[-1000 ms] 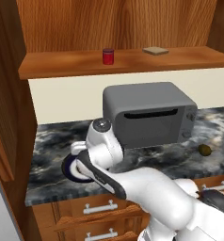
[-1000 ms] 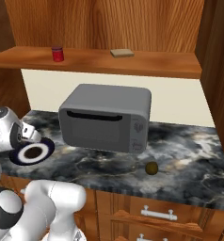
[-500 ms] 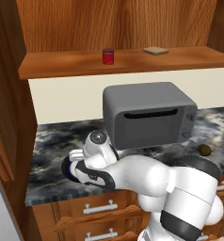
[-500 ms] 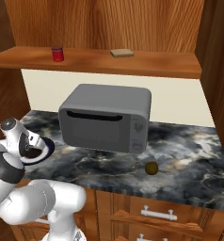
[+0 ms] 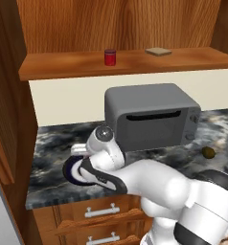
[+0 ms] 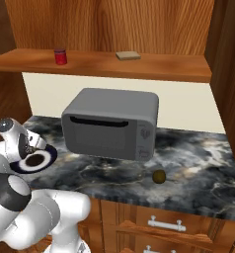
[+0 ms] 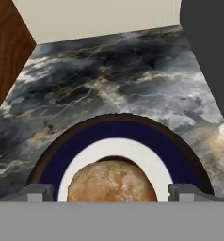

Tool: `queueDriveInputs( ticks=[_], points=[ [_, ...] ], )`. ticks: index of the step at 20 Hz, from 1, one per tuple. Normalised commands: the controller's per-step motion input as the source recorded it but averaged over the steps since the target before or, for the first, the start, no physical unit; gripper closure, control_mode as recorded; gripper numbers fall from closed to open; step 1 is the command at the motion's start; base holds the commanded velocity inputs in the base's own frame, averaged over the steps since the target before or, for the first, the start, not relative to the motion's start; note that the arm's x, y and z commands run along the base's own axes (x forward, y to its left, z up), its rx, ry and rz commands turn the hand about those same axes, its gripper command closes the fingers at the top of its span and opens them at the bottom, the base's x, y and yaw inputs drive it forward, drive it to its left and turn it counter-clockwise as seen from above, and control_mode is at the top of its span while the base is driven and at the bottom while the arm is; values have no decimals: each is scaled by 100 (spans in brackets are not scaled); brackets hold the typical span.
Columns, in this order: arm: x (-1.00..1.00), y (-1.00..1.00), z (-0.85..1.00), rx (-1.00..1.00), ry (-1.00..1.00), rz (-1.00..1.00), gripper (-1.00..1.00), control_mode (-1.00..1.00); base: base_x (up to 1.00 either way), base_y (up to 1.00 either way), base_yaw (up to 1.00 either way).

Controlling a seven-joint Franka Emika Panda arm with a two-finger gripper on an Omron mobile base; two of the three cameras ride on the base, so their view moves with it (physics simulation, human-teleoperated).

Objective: Pick the avocado and bread from the counter and place them on the plate. Then pick the jam from the cabinet and place it next to the plate. Lastly close the cabinet door.

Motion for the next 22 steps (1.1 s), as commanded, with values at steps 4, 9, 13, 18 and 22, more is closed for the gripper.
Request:
queueDriveInputs(
  ticks=[4,9,13,18,22],
  points=[
    [3,6,63,2,0,0,-100,-100,0,0,0],
    [-52,-15,81,2,2,-3,-100,-100,0,0,0],
    [-95,-44,71,0,12,-2,-100,-100,0,0,0],
    [-78,-77,13,-4,14,-2,-100,-100,0,0,0],
    [-20,-96,-8,-14,16,-6,-100,-100,0,0,0]
  ],
)
